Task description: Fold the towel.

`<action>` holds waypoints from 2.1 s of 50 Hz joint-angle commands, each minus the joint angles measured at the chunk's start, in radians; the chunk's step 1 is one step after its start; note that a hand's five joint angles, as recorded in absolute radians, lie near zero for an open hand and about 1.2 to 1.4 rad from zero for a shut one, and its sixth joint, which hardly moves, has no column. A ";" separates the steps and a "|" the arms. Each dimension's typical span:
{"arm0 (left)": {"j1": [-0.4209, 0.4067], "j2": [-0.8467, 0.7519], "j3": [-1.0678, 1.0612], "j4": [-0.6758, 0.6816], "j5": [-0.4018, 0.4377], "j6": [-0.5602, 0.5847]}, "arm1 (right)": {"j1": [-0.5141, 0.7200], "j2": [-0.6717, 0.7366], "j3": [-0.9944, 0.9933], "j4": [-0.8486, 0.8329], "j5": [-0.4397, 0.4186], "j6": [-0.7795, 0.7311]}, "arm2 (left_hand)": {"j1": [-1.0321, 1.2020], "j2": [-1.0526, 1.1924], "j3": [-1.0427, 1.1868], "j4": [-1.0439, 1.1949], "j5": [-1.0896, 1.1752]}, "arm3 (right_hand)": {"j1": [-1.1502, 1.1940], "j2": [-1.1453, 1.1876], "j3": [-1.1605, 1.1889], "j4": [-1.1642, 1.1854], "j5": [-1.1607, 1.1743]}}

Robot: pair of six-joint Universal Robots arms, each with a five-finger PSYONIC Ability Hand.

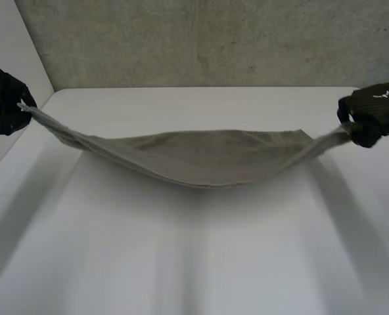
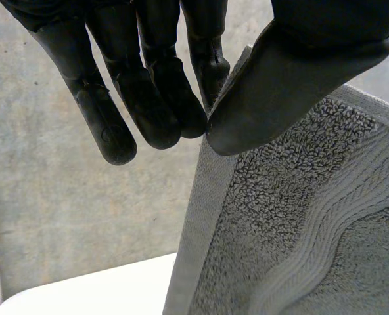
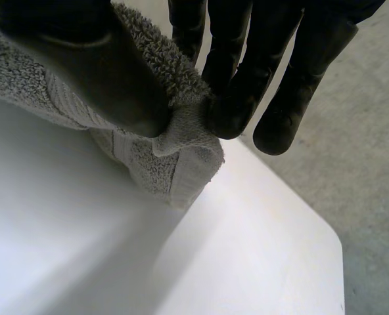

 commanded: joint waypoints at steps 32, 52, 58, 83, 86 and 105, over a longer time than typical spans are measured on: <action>-0.185 -0.803 0.581 -0.064 -0.206 -0.003 | 0.139 0.676 -0.536 -0.210 0.199 0.086 | 0.102 0.043 0.048 0.032 0.063 | 0.077 0.091 0.051 0.054 0.071; -0.270 -1.042 0.842 -0.090 -0.315 0.006 | 0.173 0.918 -0.824 -0.202 0.385 0.075 | -0.903 -0.962 -0.957 -0.973 -0.942 | -1.144 -1.131 -1.171 -1.168 -1.151; -0.271 -1.027 0.839 -0.089 -0.324 0.006 | 0.173 0.914 -0.873 -0.199 0.419 0.088 | -1.104 -1.163 -1.158 -1.174 -1.144 | -1.144 -1.131 -1.171 -1.168 -1.151; -0.270 -0.674 0.416 -0.075 -0.304 0.375 | 0.156 0.446 -0.231 -0.145 0.210 0.002 | -1.033 -1.093 -1.087 -1.104 -1.073 | -1.144 -1.131 -1.171 -1.168 -1.151; -0.270 -0.688 0.382 -0.074 -0.309 0.486 | 0.144 0.443 -0.136 -0.241 0.192 -0.020 | -1.025 -1.084 -1.079 -1.095 -1.064 | -1.144 -1.131 -1.171 -1.168 -1.151; -0.273 -0.824 0.400 -0.018 -0.321 0.542 | 0.099 0.481 0.018 -0.506 0.158 -0.010 | -1.031 -1.090 -1.084 -1.101 -1.070 | -0.911 -0.897 -0.938 -0.935 -0.917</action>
